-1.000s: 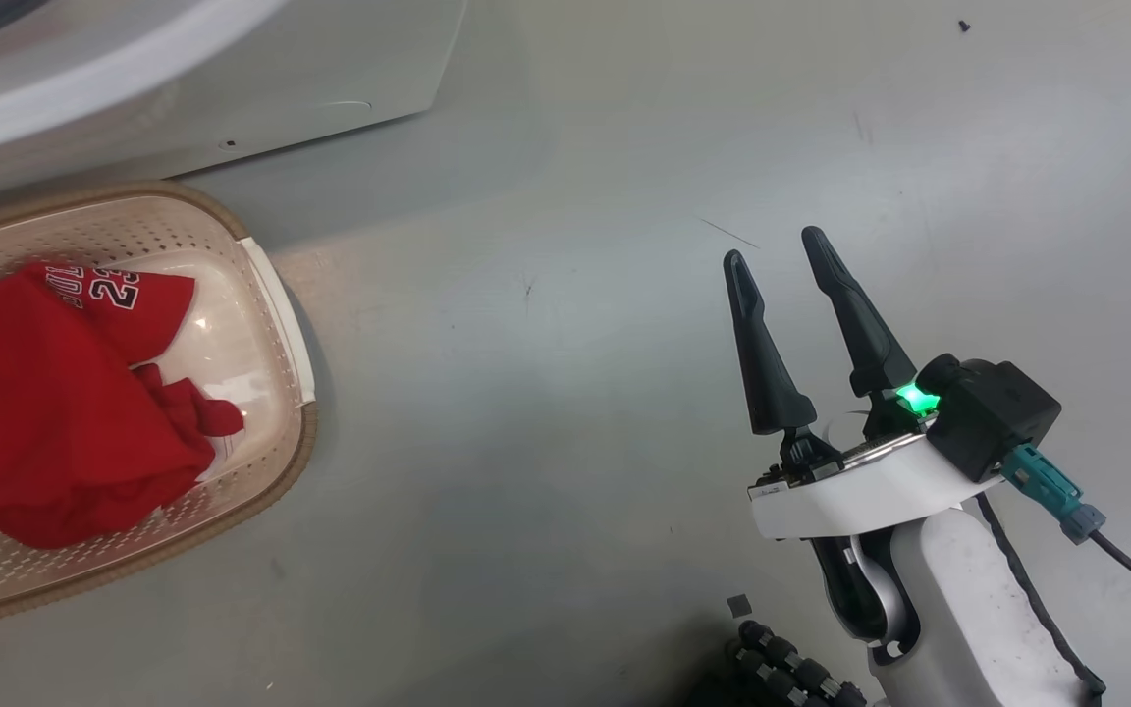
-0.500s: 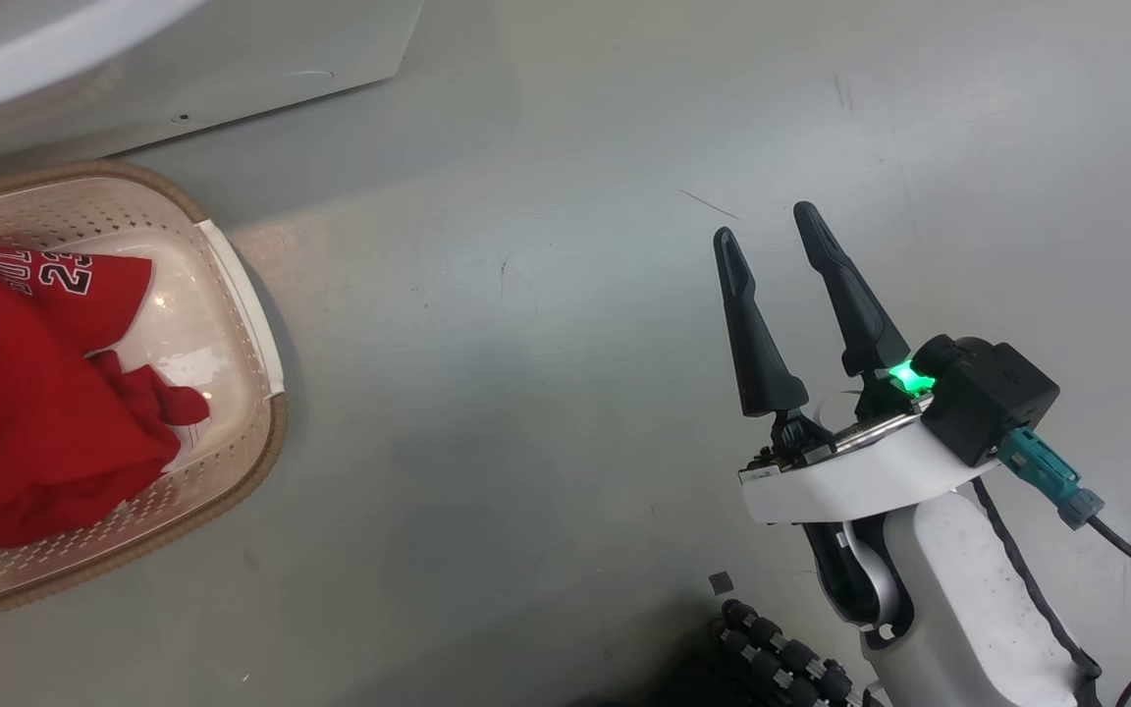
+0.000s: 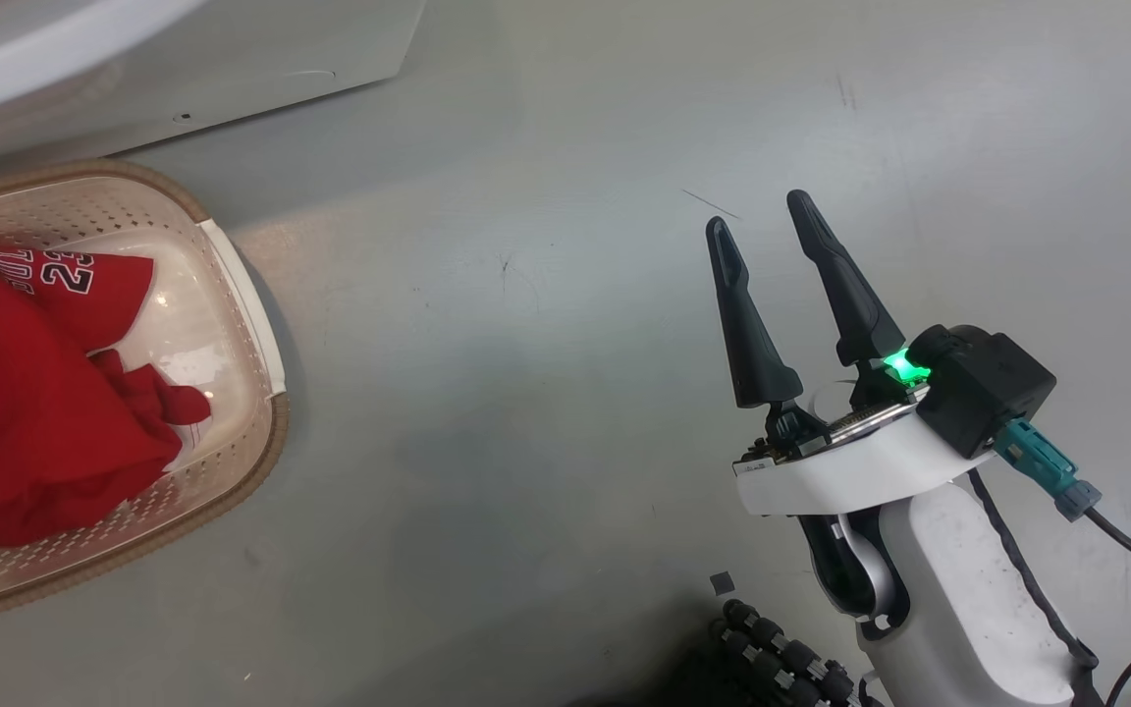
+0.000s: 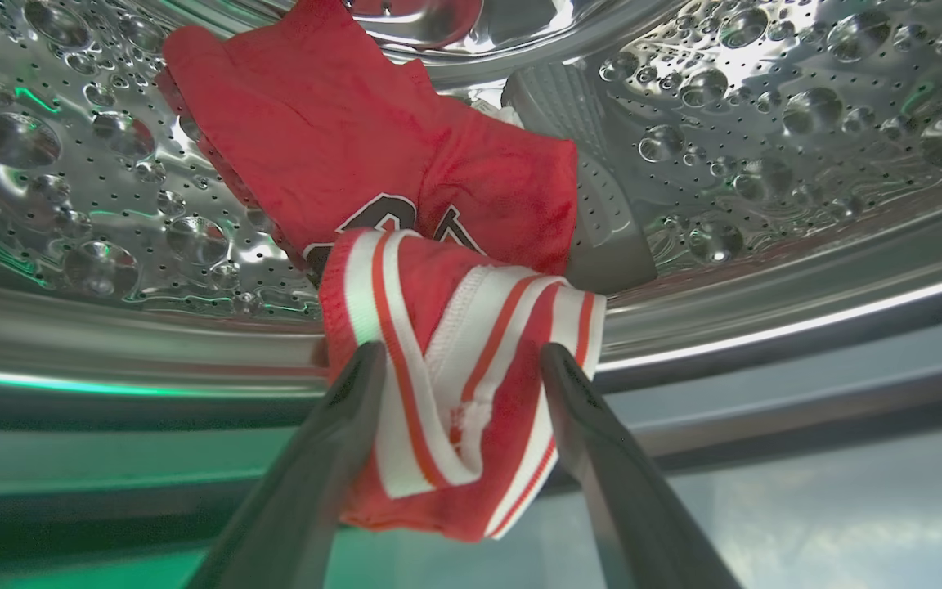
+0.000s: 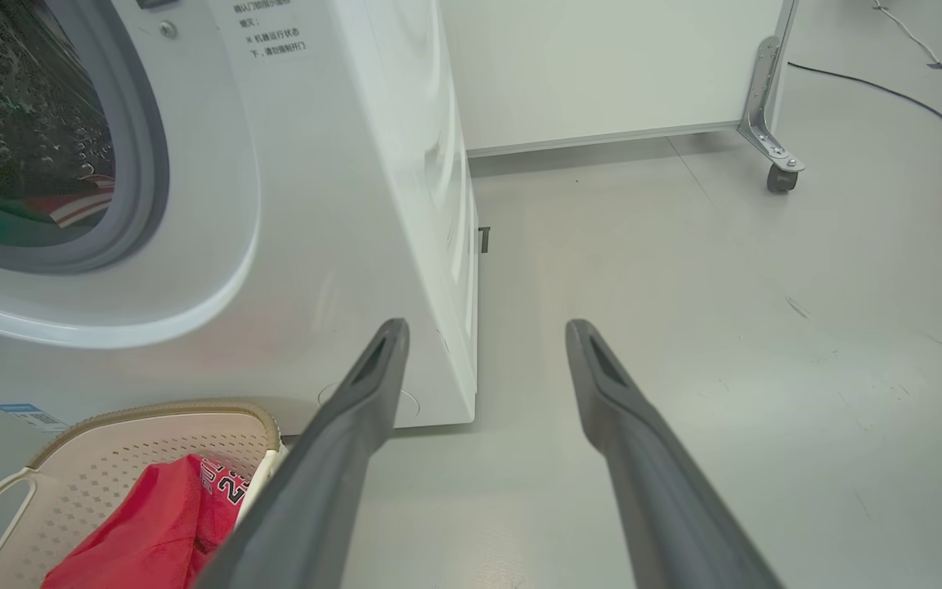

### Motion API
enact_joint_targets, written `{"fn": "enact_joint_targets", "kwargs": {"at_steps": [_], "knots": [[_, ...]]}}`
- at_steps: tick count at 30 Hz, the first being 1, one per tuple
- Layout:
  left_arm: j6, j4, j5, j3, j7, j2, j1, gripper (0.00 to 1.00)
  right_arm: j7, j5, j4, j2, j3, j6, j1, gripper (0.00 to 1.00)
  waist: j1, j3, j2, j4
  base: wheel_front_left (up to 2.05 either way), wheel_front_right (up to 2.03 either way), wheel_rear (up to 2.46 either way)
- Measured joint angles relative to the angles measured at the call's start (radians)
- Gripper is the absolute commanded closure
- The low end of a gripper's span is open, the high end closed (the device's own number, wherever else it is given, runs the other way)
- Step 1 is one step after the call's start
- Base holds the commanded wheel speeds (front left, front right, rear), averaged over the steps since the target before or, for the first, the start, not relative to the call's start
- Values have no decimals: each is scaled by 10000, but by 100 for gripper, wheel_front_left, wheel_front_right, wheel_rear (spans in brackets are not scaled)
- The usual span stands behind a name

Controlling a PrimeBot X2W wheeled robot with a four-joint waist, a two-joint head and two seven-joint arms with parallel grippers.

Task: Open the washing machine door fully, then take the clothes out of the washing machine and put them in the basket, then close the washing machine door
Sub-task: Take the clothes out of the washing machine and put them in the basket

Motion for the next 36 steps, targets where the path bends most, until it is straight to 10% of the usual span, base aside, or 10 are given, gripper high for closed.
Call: {"fn": "enact_joint_targets", "kwargs": {"at_steps": [10, 11, 12, 17, 19, 20, 36], "knots": [[73, 174, 295, -293, -6, 29, -7, 100, 0, 19, 17, 0, 6, -4, -81, 0, 0, -67, 0, 18, 0, 0, 0], [73, 167, 299, -314, -17, 29, -7, 69, 0, 19, 19, 0, 6, -4, -88, 0, 0, -76, 0, 22, 0, 0, 0], [67, 186, 297, -322, -17, 29, -8, 0, 0, 17, 21, 0, 6, -4, -104, 0, 0, -85, 0, 27, 0, 0, 0], [-33, 251, 293, -384, -104, -17, -19, 0, 0, 17, 52, 0, 13, -4, -169, 0, 0, -123, 0, 49, 0, 0, 0], [-54, 263, 297, -420, -178, -19, -27, 45, 0, 19, 56, 0, 21, -4, -169, 0, 0, -135, 0, 52, 0, 0, 0], [-56, 293, 297, -449, -165, -17, -28, 100, 0, 19, 58, 0, 25, -4, -169, 0, 0, -141, 0, 53, 0, 0, 0], [-330, -17, 813, -1127, -583, 163, -496, 100, 0, 86, 56, -4, 48, -79, -172, 0, 0, -155, 0, 79, 0, 0, 0]]}}
